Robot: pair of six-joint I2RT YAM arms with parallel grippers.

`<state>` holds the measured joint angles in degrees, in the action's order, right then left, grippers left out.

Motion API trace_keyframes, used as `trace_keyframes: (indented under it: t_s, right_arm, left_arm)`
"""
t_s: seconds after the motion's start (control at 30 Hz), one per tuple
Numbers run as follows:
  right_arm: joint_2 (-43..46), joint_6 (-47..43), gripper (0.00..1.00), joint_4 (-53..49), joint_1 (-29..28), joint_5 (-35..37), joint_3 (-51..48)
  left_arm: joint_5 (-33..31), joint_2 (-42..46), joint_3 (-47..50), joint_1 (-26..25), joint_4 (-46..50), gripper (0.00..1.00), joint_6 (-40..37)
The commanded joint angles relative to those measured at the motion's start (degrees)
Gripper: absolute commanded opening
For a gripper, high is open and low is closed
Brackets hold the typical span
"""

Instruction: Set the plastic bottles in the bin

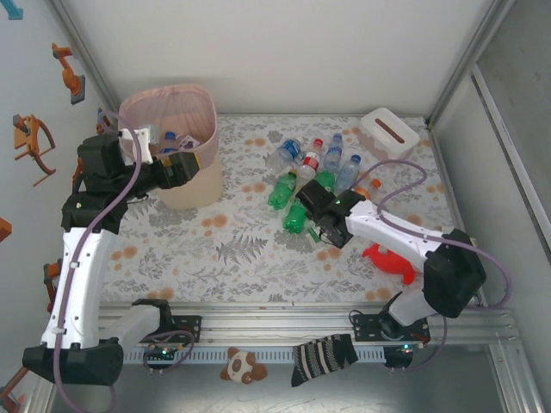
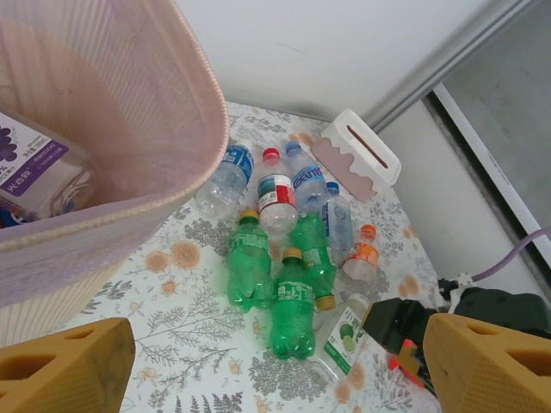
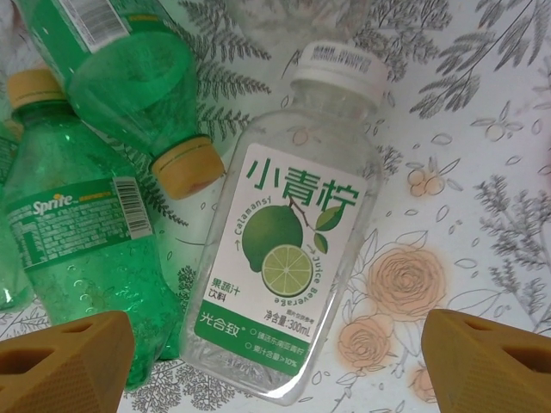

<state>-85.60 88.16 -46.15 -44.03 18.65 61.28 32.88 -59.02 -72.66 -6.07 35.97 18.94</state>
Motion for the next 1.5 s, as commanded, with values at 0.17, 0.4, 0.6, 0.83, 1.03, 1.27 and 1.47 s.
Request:
trace_keyframes:
  t_s: [0.17, 0.4, 0.6, 0.83, 1.03, 1.27, 1.47]
  right_arm:
    - [-6.23, 4.64, 0.87, 4.09, -0.40, -1.34, -0.50]
    - [-10.46, 4.77, 0.89, 5.75, -0.43, -2.13, 0.29]
    - [-12.55, 4.87, 0.88, 6.95, -0.38, -2.63, -0.15]
    - [-11.23, 5.52, 0.83, 6.78, -0.41, -2.36, -2.63]
    - [-9.02, 5.49, 0.79, 6.84, -0.42, -1.92, -5.07]
    - [-8.33, 5.39, 0.77, 8.91, -0.39, -2.27, -7.74]
    - [-8.44, 4.86, 0.73, 10.74, -0.42, -3.10, -9.32]
  left_arm:
    - [2.27, 0.06, 0.40, -0.33, -2.38, 0.87, 0.84]
    - [2.49, 0.75, 0.60, -0.35, -2.31, 0.87, 1.24]
    - [2.69, 1.02, 0.68, -0.35, -2.30, 0.87, 1.62]
    - [2.87, 1.06, 0.51, -0.37, -2.47, 0.87, 2.46]
    - [2.98, 1.05, 0.53, -0.52, -2.82, 0.87, 3.15]
    - [3.03, 0.74, 0.67, -0.96, -3.35, 0.87, 4.06]
    - [3.06, 0.71, 0.60, -1.28, -3.62, 0.87, 4.67]
